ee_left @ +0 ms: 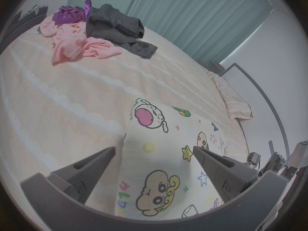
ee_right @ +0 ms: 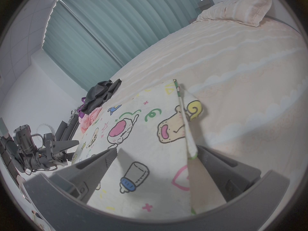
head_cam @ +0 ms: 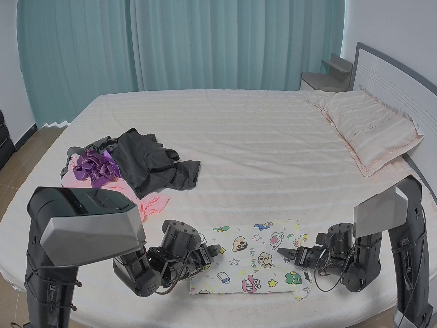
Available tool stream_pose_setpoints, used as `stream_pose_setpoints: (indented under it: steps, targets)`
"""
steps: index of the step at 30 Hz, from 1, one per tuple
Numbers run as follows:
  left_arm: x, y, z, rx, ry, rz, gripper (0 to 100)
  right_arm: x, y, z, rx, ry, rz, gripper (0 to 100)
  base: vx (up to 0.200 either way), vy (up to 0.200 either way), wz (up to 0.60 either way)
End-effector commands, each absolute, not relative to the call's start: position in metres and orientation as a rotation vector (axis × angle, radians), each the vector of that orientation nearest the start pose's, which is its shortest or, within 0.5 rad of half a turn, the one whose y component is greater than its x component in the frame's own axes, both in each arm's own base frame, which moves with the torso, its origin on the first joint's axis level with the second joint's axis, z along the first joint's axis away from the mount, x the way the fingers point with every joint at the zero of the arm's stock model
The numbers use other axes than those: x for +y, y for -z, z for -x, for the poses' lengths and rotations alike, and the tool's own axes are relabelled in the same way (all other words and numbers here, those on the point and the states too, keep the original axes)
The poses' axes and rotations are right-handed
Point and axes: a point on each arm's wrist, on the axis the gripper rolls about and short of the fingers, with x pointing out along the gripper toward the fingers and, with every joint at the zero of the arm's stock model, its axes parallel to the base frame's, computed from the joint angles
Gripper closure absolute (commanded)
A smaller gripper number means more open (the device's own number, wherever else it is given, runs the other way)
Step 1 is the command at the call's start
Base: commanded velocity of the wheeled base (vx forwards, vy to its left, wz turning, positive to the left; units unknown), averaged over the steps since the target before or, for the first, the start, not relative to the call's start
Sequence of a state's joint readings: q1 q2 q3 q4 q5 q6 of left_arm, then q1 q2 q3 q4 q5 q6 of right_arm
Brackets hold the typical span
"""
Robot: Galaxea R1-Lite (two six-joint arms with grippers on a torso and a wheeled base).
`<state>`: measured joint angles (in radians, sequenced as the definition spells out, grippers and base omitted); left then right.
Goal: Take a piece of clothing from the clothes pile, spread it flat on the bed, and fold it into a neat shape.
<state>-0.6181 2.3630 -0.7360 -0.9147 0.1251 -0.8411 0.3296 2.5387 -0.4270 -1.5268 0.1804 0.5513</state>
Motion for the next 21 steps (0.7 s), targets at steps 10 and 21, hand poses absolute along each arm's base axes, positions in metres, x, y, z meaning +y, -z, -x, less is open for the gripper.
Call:
stream_pose_setpoints:
  steps: [10,21]
  targets:
    - [-0.212,0.038,-0.293,0.807,0.176,0.53,100,0.119,0.083,-0.287,0.722,-0.368,-0.468,100,0.0,0.0,0.0]
    - [-0.206,0.04,-0.284,0.835,0.156,0.529,100,0.118,0.085,-0.285,0.716,-0.36,-0.476,100,0.0,0.0,0.0]
